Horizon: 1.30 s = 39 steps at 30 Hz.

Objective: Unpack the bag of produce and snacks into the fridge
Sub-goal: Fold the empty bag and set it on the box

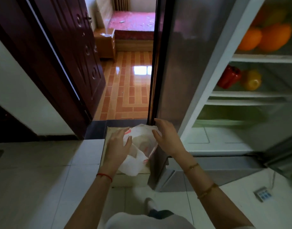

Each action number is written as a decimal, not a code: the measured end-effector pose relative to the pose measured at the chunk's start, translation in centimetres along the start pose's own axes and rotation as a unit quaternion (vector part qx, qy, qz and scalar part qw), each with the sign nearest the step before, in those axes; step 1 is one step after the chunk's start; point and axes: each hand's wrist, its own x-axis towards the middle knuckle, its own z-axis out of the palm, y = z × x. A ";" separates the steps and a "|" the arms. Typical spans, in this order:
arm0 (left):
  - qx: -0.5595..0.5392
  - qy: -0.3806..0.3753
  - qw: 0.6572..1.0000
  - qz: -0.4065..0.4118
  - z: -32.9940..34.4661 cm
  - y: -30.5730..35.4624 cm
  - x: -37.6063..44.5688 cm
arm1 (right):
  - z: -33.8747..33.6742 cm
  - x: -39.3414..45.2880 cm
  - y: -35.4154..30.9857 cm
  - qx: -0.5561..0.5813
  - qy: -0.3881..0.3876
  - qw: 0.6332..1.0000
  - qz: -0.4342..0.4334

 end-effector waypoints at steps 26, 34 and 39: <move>0.007 -0.135 0.953 0.272 1.7 13.3 -13.7 | -11.9 -31.2 6.2 -0.076 0.262 0.935 0.227; -0.007 -0.181 0.927 0.329 6.7 20.7 -22.5 | -16.5 -44.5 9.8 -0.093 0.327 0.897 0.284; -0.008 -0.209 0.917 0.340 10.4 25.6 -29.2 | -19.6 -52.6 12.5 -0.086 0.342 0.880 0.317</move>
